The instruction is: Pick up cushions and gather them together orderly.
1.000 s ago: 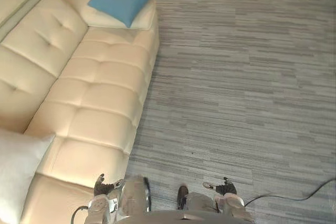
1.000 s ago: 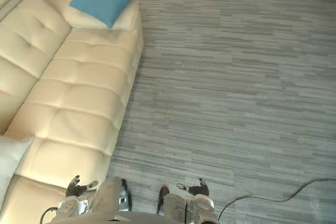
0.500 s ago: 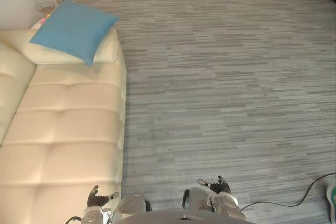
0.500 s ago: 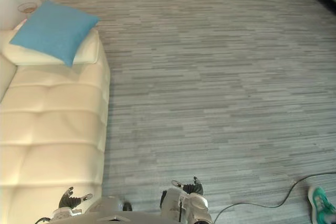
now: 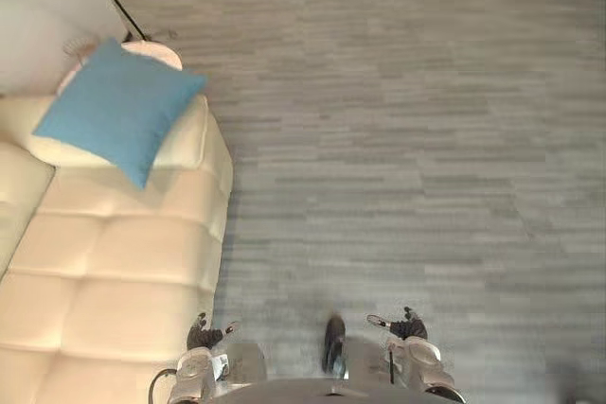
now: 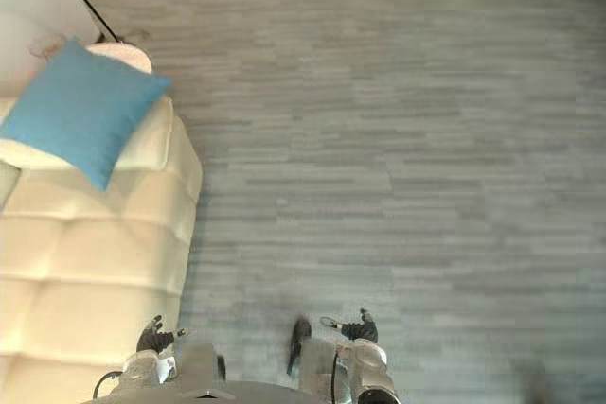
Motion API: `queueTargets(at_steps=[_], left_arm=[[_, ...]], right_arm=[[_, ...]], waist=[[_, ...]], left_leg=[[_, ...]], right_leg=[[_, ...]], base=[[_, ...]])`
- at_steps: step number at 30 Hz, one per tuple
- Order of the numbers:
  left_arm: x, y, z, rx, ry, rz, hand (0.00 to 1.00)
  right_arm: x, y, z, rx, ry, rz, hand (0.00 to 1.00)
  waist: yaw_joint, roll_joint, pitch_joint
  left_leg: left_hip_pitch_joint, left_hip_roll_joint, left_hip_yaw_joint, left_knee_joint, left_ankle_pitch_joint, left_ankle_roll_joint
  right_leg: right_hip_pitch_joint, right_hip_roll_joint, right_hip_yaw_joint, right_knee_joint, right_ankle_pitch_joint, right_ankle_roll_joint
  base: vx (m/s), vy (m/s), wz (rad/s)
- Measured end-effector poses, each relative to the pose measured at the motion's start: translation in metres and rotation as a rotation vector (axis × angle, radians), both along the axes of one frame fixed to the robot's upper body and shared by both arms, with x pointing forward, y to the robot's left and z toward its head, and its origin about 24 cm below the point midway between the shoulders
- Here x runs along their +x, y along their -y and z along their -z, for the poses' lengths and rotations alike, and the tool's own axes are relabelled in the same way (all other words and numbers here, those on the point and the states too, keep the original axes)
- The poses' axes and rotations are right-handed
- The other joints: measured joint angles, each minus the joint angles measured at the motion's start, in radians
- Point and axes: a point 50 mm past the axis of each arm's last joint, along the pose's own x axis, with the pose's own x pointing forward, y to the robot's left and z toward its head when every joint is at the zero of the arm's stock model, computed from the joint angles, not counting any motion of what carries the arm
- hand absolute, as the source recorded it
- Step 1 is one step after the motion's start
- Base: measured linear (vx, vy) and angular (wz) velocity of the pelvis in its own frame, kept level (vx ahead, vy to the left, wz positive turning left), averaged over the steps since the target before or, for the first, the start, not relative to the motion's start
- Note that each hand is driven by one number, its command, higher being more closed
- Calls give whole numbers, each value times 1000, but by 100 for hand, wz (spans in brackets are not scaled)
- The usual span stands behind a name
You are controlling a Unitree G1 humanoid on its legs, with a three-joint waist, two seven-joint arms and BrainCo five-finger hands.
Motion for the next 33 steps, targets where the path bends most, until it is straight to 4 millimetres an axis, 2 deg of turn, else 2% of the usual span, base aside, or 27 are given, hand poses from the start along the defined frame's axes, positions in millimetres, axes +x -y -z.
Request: queueTargets(at_steps=[2,3,4,6,7,8,9,10,11,12,13,14,15,17,19,20,23,25,26,27,29,30,31,32,33], left_arm=[[3,0,-2,2,15,1,0],[6,1,-4,1,33,6,0],[7,2,-4,0,37,5,0],[10,2,-6,5,49,17,0],[10,2,-6,2,48,19,0],[9,3,-5,-4,43,19,0],[9,4,-4,-5,40,18,0],[9,-2,-5,8,44,19,0],[10,-10,-6,16,51,1,0],[10,-12,-6,10,56,-18,0],[10,-12,-6,8,56,-20,0],[8,-12,-5,10,44,-11,0],[6,-13,-4,14,28,4,0],[3,-19,-2,35,0,30,0],[1,-19,-1,35,-16,31,0],[-1,-19,0,36,-23,35,0],[-1,-17,0,36,-23,46,0],[3,-14,-1,34,-16,57,0],[1,-14,1,34,-26,59,0],[1,-13,1,31,-31,58,0],[2,-14,1,35,-30,46,0],[-1,-16,2,40,-39,23,0],[-2,-15,3,38,-47,19,0],[-3,-7,4,16,-49,17,0],[-4,-4,4,8,-46,12,0]], right_arm=[[0,-2,0,6,0,3,0],[2,-3,0,14,5,12,0],[2,-2,0,14,4,15,0],[-3,0,2,13,-5,43,0],[-6,3,2,11,-11,69,0],[-9,5,3,10,-18,82,0],[-11,5,4,10,-27,84,0],[-13,-1,7,25,-44,74,0],[-10,-8,8,38,-40,59,0],[-9,-10,8,44,-40,57,0],[-8,-10,8,44,-41,55,0],[-9,-10,9,46,-45,53,0],[-10,-11,9,48,-51,49,0],[-16,-11,12,48,-75,45,0],[-23,-11,15,46,-92,37,0],[-20,-9,13,38,-84,35,0],[-19,-8,13,36,-79,36,0],[-17,-7,12,34,-74,37,0],[-18,-6,12,33,-77,38,0],[-22,-5,13,33,-86,44,0],[-24,-5,14,43,-84,67,0],[-26,-7,14,50,-86,66,0],[-25,-7,14,52,-81,65,0],[-23,0,11,33,-68,65,0],[-21,2,10,26,-60,65,0]], waist=[[12,1,-5],[17,1,-5],[18,-1,-5],[18,-5,-3],[19,-6,-4],[25,-6,-4],[34,-18,-10],[37,-50,-21],[41,-77,-27],[49,-85,-29],[60,-85,-29],[49,-94,-33],[40,-103,-38],[9,-116,-39],[6,-117,-38],[7,-111,-35],[5,-101,-34],[-1,-91,-27],[-10,-88,-24],[-16,-93,-22],[-15,-101,-19],[-16,-116,-19],[-16,-113,-19],[-14,-70,-29],[-8,-60,-34]], left_leg=[[-82,-3,48,-69,-49,10],[-135,-13,92,-229,-88,10],[-144,-21,108,-302,-94,9],[-153,-59,169,-598,-85,6],[-145,-97,196,-806,-23,5],[-125,-121,202,-918,92,24],[-105,-149,204,-942,141,96],[-97,-183,202,-940,117,104],[-109,-196,199,-889,73,120],[-112,-195,197,-841,30,122],[-103,-191,186,-791,-29,124],[-68,-207,170,-779,-69,126],[-48,-227,146,-783,-83,126],[14,-255,94,-789,-113,129],[82,-273,52,-821,-121,132],[140,-273,21,-864,-120,130],[191,-265,-33,-902,-121,116],[227,-228,-103,-932,-134,90],[241,-210,-146,-934,-143,74],[251,-204,-187,-933,-156,54],[273,-196,-238,-926,-183,23],[295,-191,-294,-921,-218,-8],[306,-175,-316,-915,-232,-25],[312,-135,-340,-922,-245,-30],[315,-123,-343,-918,-239,-35]], right_leg=[[74,-4,-7,-70,-6,13],[127,-14,-32,-122,-2,34],[145,-19,-41,-134,-2,41],[197,-42,-82,-179,-14,69],[234,-58,-108,-194,-33,97],[265,-66,-121,-200,-54,123],[280,-73,-118,-200,-72,138],[288,-104,-113,-198,-75,130],[295,-123,-101,-183,-75,131],[293,-133,-83,-138,-81,139],[267,-153,-62,-11,-94,159],[205,-195,-46,196,-100,185],[159,-218,-27,334,-97,208],[60,-242,-10,618,-109,211],[-17,-246,-29,720,-141,186],[-60,-239,-66,662,-177,173],[-105,-218,-91,466,-197,159],[-139,-150,-26,189,-145,153],[-142,-115,37,49,-75,160],[-148,-101,95,-46,-12,170],[-154,-107,165,-108,50,169],[-146,-118,187,-93,113,170],[-143,-111,176,-47,145,166],[-170,-91,133,59,86,144],[-181,-88,122,92,58,135]], base=[[490,-17,18],[440,21,31],[465,61,50],[380,92,62],[601,218,71],[613,219,62],[625,209,49],[493,149,42],[484,158,36],[452,172,18],[427,195,17],[413,197,32],[421,168,63],[462,98,89],[413,30,81],[339,-10,58],[308,-81,64],[349,-230,83],[315,-271,101],[326,-298,103],[315,-380,101],[412,-588,112],[384,-576,122],[320,-452,76],[321,-377,80]])
